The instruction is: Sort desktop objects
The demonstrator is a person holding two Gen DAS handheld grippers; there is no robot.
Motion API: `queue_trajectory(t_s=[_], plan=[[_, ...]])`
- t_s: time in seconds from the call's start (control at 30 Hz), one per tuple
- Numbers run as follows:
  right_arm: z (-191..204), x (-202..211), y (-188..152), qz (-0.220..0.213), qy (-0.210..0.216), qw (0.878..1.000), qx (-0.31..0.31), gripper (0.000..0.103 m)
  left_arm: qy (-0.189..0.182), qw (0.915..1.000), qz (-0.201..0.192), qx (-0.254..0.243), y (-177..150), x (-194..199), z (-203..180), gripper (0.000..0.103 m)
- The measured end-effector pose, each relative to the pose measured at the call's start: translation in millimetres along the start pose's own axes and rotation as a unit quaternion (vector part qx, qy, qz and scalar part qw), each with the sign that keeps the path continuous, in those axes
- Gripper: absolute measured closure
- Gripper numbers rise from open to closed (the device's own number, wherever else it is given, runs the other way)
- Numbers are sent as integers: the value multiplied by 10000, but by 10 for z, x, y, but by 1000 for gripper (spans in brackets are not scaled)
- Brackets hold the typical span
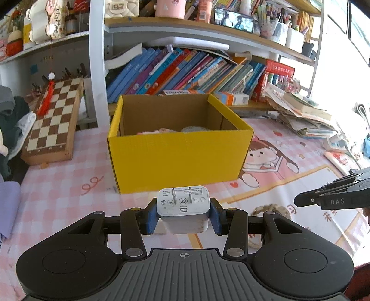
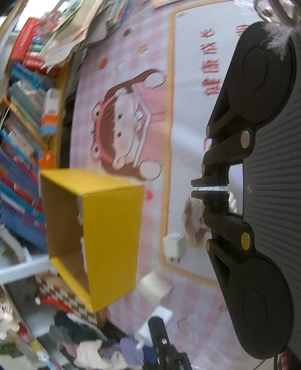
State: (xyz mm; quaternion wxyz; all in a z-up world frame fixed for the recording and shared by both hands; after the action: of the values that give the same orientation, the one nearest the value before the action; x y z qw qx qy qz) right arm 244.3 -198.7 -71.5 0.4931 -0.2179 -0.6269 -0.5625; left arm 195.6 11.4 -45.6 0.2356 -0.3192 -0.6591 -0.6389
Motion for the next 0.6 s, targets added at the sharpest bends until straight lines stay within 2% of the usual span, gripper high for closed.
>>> queue_trajectory(t_s=[0.07, 0.27, 0.53, 0.6], plan=[[-30, -35, -42, 107, -3, 9999, -18, 71, -7, 10000, 32, -4, -15, -18, -12, 60], [92, -117, -64, 234, 136, 9995, 171, 62, 31, 10000, 73, 4, -37, -32, -29, 60], [184, -347, -30, 437, 100, 9982, 406, 67, 103, 9998, 144, 3, -77, -24, -48, 60], [190, -413, -30, 511, 85, 9977, 434, 70, 124, 9998, 157, 13, -82, -22, -40, 60]])
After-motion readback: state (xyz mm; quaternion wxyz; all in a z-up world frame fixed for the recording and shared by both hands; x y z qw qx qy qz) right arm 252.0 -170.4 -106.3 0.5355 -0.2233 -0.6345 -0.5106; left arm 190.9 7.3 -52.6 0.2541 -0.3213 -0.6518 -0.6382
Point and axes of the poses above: each gripper's, at about its wrist camera, not at the fingertips, and x roughly against the way its jaws point, z to its left, y to its top, the point moved 7 cm from there along -x, roughly the way its jaws point, and after that the axes turned 7 degrees about z, right-handed, at the moved point
